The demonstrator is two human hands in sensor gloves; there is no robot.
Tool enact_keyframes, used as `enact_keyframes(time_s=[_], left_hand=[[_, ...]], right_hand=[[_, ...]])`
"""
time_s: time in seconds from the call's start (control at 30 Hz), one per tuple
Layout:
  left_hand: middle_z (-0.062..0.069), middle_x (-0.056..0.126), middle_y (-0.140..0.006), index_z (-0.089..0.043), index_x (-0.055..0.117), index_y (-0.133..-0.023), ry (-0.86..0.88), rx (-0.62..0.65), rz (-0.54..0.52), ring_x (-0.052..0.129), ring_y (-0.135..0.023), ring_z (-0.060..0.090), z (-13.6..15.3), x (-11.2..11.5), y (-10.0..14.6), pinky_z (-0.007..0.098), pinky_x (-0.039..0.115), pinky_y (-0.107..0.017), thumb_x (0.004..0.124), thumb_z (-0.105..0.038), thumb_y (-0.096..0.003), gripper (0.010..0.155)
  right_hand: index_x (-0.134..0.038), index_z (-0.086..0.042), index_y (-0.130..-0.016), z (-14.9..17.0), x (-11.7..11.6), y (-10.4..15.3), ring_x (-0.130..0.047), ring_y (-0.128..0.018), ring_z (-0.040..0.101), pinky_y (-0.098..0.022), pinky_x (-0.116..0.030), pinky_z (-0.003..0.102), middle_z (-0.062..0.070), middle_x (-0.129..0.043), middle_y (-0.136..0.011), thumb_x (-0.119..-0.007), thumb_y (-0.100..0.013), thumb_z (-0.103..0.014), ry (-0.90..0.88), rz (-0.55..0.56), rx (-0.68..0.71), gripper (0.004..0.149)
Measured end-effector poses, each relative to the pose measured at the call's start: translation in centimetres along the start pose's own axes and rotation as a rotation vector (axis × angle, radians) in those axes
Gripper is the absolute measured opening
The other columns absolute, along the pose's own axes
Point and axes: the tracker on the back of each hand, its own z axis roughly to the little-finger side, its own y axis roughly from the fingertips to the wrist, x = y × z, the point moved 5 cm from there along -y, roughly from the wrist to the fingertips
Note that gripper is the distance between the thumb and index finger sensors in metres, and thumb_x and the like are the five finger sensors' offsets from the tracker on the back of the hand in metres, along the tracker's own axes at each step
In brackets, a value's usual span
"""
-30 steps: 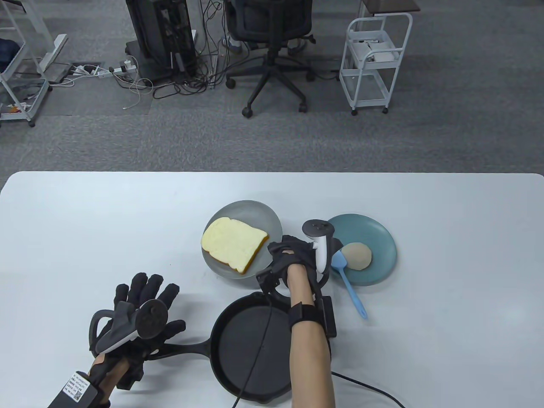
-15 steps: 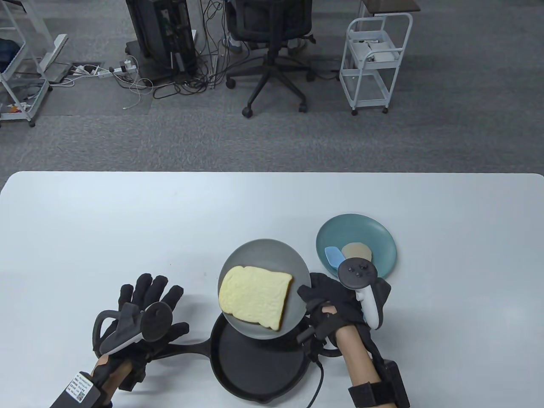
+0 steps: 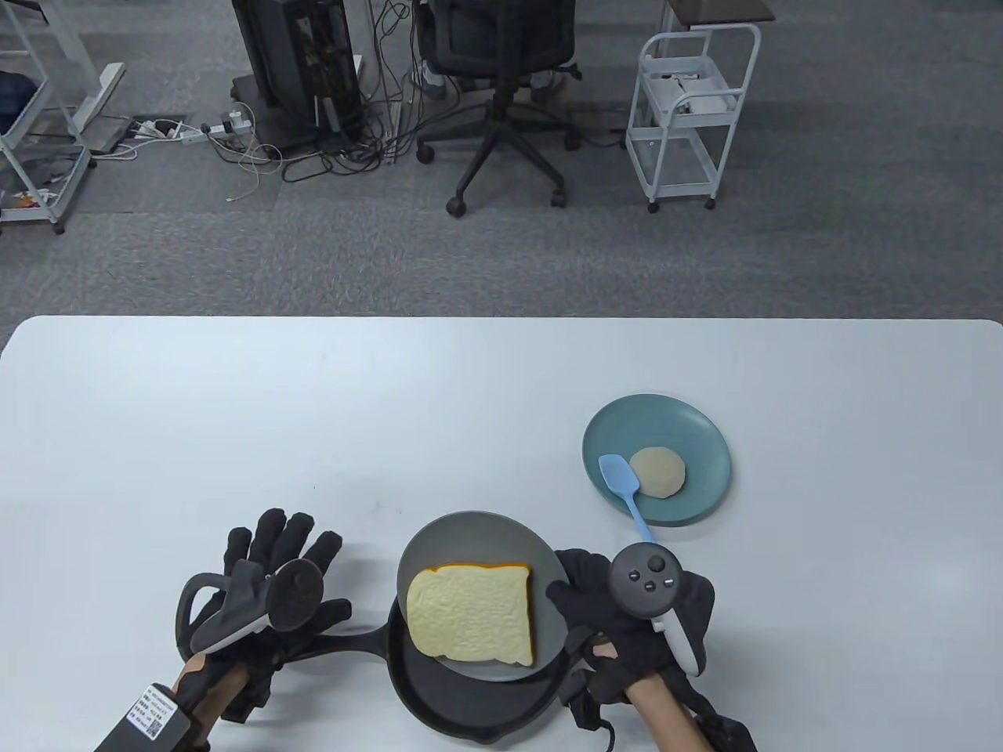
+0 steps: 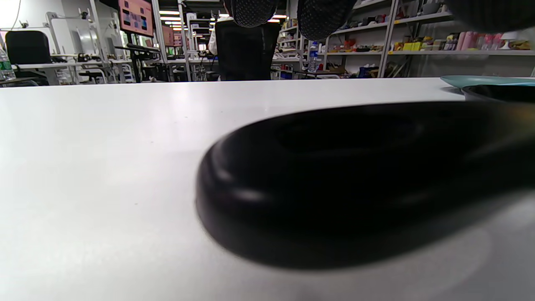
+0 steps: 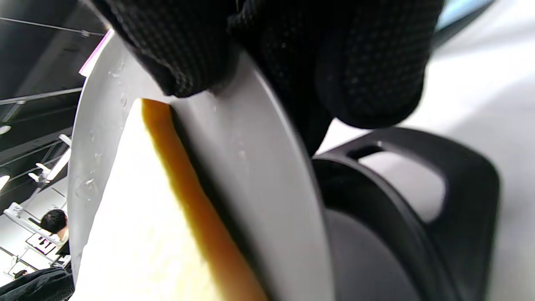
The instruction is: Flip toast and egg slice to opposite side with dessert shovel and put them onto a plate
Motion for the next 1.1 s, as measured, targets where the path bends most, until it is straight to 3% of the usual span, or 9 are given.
enact_keyframes(time_s=[0.17, 0.37, 0.63, 0.77, 1.1], left_hand=[[0.008, 0.032, -0.125, -0.036, 0.041, -0.112, -0.008, 0.004, 0.007, 0.024, -0.115, 0.045, -0.2, 0.2, 0.0, 0.067, 0.025, -0.08, 0.057, -0.075, -0.032, 0.09], [0.008, 0.032, -0.125, -0.036, 0.041, -0.112, -0.001, -0.004, 0.001, 0.024, -0.115, 0.046, 0.0, -0.1, 0.1, 0.067, 0.025, -0.08, 0.057, -0.075, -0.032, 0.09], [0.009, 0.032, -0.125, -0.036, 0.041, -0.112, 0.0, 0.001, -0.001, 0.024, -0.115, 0.046, -0.1, -0.1, 0.1, 0.067, 0.024, -0.08, 0.057, -0.075, -0.032, 0.09], [0.009, 0.032, -0.125, -0.036, 0.041, -0.112, -0.009, 0.011, 0.011, 0.024, -0.115, 0.046, -0.4, 0.1, 0.0, 0.067, 0.025, -0.08, 0.057, -0.075, -0.0321, 0.09], [0.009, 0.033, -0.125, -0.036, 0.042, -0.112, 0.003, 0.014, 0.01, 0.025, -0.115, 0.046, -0.5, 0.1, 0.1, 0.067, 0.025, -0.08, 0.056, -0.075, -0.0319, 0.09]], right_hand=[[-0.084, -0.024, -0.084, -2.4, 0.7, 1.7, -0.112, -0.048, 0.02, -0.031, -0.094, 0.034, 0.0, -0.096, -0.072, -0.089, -0.04, -0.032, 0.064, 0.102, 0.145, 0.045], [-0.085, -0.024, -0.085, -3.7, 1.1, 2.6, -0.112, -0.048, 0.02, -0.03, -0.095, 0.033, 0.0, -0.096, -0.072, -0.089, -0.041, -0.032, 0.106, 0.157, 0.16, 0.045], [-0.086, -0.023, -0.085, -5.2, 4.4, 2.9, -0.113, -0.049, 0.02, -0.03, -0.096, 0.034, 0.001, -0.097, -0.072, -0.09, -0.041, -0.031, 0.183, 0.326, 0.192, 0.044], [-0.087, -0.023, -0.084, -5.7, 6.3, 1.2, -0.113, -0.049, 0.021, -0.029, -0.097, 0.033, 0.001, -0.098, -0.072, -0.091, -0.041, -0.031, 0.188, 0.375, 0.161, 0.044], [-0.088, -0.022, -0.084, -5.8, 8.3, -5.4, -0.114, -0.046, 0.019, -0.028, -0.098, 0.032, 0.001, -0.099, -0.071, -0.091, -0.041, -0.032, 0.124, 0.341, 0.081, 0.044]])
